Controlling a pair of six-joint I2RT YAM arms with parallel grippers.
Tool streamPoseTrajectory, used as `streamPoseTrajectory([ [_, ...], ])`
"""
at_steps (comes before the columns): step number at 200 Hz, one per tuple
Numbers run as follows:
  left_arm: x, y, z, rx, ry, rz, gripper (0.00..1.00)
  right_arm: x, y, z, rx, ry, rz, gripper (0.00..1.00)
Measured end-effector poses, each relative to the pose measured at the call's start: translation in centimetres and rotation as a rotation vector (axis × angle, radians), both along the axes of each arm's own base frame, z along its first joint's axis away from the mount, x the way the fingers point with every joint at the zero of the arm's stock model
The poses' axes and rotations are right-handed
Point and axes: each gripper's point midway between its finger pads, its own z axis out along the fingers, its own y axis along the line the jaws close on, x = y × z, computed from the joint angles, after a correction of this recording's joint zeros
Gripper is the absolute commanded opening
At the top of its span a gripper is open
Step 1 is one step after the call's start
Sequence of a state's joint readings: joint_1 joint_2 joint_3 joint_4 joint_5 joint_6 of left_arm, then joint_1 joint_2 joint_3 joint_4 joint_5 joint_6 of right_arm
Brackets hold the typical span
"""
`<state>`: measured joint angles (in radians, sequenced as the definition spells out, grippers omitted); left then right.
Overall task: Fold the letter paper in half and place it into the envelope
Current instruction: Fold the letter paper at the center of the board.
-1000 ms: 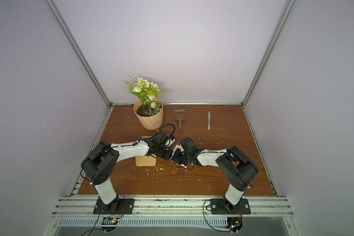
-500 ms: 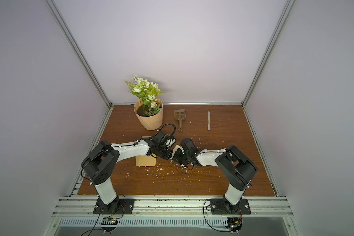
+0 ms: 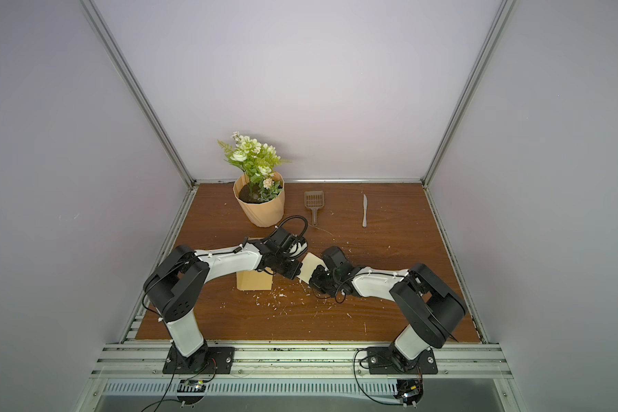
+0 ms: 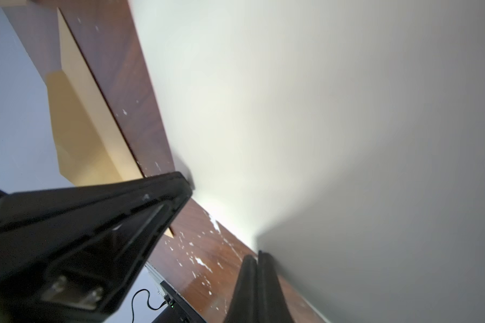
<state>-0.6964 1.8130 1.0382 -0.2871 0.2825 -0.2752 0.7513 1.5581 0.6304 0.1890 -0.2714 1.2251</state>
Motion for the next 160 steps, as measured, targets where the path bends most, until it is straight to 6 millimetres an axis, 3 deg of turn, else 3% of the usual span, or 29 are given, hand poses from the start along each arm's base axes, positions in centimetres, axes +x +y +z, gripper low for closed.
streamPoseTrajectory([
  [160, 0.1, -0.1, 0.0, 0.01, 0.002, -0.017, 0.0, -2.2, -4.1, -0.3, -0.099, 0.018, -0.068, 0.0],
])
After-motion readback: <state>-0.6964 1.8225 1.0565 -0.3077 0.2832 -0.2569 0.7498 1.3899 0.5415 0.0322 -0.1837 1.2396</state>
